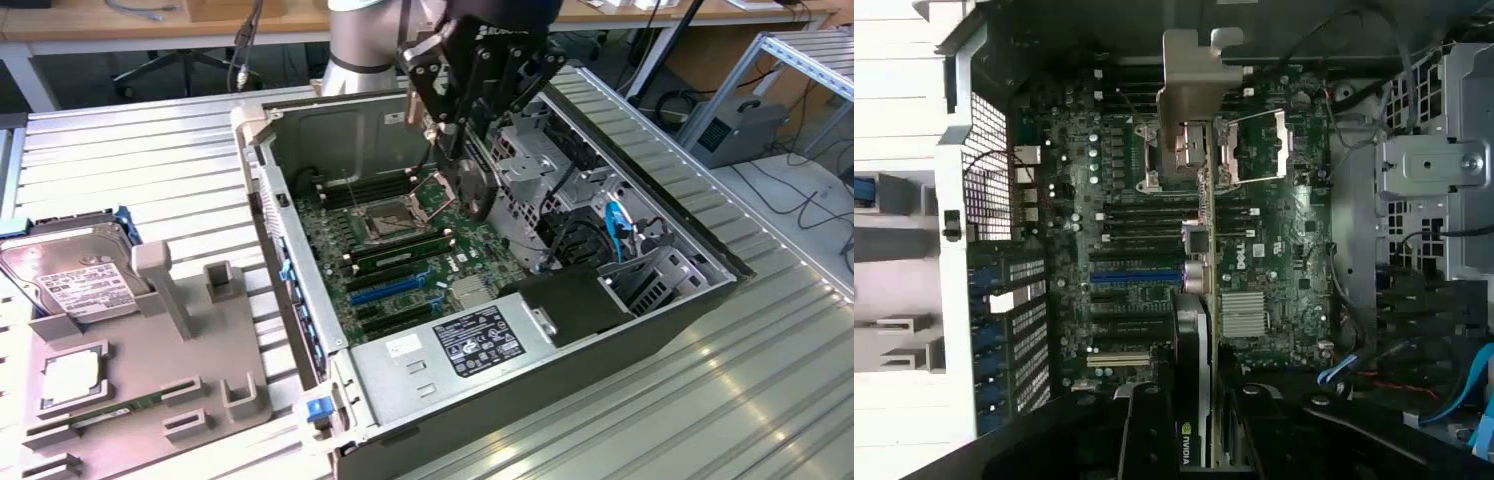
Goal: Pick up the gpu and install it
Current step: 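Pick up the gpu and move the gpu toward the slot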
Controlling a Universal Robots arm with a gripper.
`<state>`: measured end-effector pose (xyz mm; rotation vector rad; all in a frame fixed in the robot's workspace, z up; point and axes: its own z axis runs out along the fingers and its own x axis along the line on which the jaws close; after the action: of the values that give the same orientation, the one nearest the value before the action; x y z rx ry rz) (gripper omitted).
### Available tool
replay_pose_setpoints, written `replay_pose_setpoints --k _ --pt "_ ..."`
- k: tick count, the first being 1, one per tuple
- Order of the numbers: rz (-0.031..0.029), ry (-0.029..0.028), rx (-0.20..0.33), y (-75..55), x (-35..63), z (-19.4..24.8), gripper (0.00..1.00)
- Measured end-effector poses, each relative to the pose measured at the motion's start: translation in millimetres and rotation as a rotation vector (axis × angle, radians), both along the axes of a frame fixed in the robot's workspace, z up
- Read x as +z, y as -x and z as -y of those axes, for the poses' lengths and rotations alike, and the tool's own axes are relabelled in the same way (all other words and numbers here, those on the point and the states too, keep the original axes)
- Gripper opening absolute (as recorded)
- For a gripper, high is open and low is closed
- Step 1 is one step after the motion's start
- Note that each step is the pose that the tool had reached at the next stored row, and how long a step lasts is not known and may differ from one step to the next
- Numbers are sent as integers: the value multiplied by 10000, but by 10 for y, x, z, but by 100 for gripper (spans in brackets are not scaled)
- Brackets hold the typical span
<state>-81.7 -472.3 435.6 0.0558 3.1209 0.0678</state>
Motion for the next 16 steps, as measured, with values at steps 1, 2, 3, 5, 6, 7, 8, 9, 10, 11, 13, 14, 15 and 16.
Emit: replay_pose_setpoints --k 1,2,3,5,6,7,8,9,10,11,13,14,15,16 --pt "0 0 -2 -72 0 0 27" --pt "0 0 0 -140 0 0 27" --pt "-1 0 0 -181 0 0 27" --pt "0 0 0 -314 0 0 27" --pt "0 -1 0 -355 0 0 27" --pt "0 0 -1 -402 0 0 27" --pt "0 0 0 -468 0 0 27" --pt "0 0 -2 -526 0 0 27" --pt "0 0 0 -607 0 1 27" --pt "0 0 -1 -667 0 0 27" --pt "-1 0 0 -795 0 0 27" --pt "0 0 -2 -838 0 0 27" --pt "0 0 -1 -895 0 0 27" --pt "0 0 -1 -954 0 -1 27"
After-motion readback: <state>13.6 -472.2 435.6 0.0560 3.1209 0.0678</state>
